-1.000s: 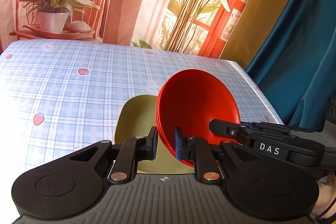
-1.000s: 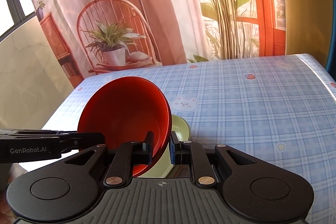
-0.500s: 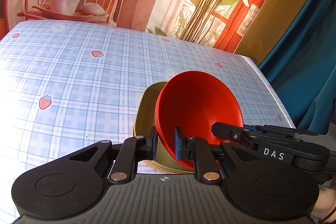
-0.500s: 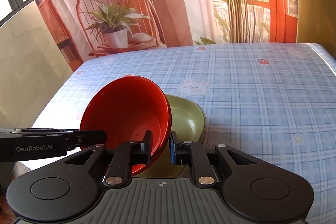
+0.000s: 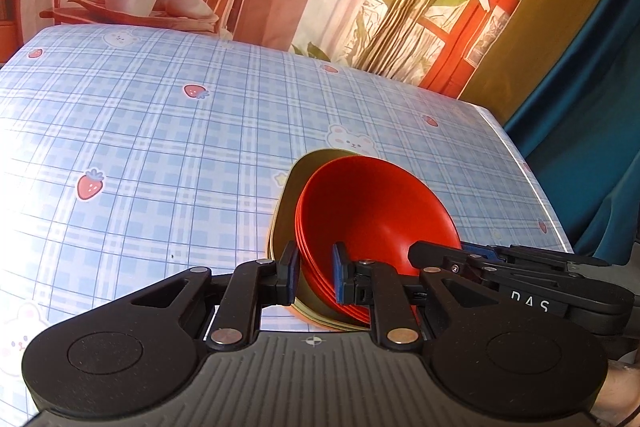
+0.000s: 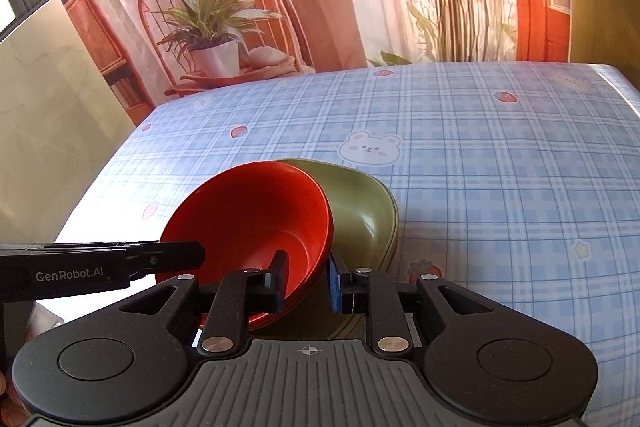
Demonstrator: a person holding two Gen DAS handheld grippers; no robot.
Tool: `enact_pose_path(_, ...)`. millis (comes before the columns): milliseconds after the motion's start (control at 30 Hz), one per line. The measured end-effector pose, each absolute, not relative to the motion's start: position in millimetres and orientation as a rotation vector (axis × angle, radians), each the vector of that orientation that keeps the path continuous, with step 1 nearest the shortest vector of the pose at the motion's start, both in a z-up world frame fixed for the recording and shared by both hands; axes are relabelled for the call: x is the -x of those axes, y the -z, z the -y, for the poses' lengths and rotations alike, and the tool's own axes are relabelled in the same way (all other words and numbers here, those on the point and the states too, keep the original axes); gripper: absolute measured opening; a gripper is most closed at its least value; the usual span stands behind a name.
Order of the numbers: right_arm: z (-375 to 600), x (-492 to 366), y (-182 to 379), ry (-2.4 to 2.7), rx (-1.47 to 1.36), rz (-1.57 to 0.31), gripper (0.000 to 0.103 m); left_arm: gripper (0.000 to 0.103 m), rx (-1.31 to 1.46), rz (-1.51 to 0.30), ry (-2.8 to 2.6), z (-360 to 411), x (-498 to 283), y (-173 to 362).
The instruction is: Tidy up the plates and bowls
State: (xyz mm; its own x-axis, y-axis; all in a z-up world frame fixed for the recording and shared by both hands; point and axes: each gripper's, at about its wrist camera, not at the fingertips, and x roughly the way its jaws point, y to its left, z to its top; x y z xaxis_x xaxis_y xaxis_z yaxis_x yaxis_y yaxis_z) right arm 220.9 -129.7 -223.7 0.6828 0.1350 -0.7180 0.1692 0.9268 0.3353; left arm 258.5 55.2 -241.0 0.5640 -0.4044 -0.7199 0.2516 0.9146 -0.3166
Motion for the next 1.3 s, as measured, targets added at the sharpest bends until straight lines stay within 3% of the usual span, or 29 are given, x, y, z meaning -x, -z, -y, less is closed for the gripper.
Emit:
enact_pose_path(333,129,-219,221,0.026,-0.382,-0.818,0.024,0.02,0.139,-0.848,0.349,-57,-254,228)
enact_pose_path(433,129,-216,216,0.037,-0.373,-0.803,0.034,0.034,0.128,-0.832,0.339,-57,-253,222)
enact_pose_path(667,133,-209,201,0.056,-0.335,-0.766,0.051,0.045,0.106,-0.793,0.334,-54,-248,207)
enact_pose_path(733,134,-206,196,0.062,-0.326,-0.753,0.059,0.058,0.091,-0.778,0.334,-53,-245,202)
enact_pose_path(967,141,-193,171,0.101,-0.285,-0.695,0.081,0.083,0.031,-0.682,0.309,-47,-229,171)
enact_pose_path(1033,145,-187,161,0.136,-0.276,-0.673,0.095,0.096,0.01,-0.643,0.292,-46,-223,160)
enact_pose_path(1133,150,-180,146,0.159,-0.267,-0.637,0.102,0.099,-0.016,-0.588,0.28,-43,-213,143)
enact_pose_path(1300,158,-166,119,0.195,-0.244,-0.594,0.103,0.103,-0.046,-0.537,0.234,-36,-199,114)
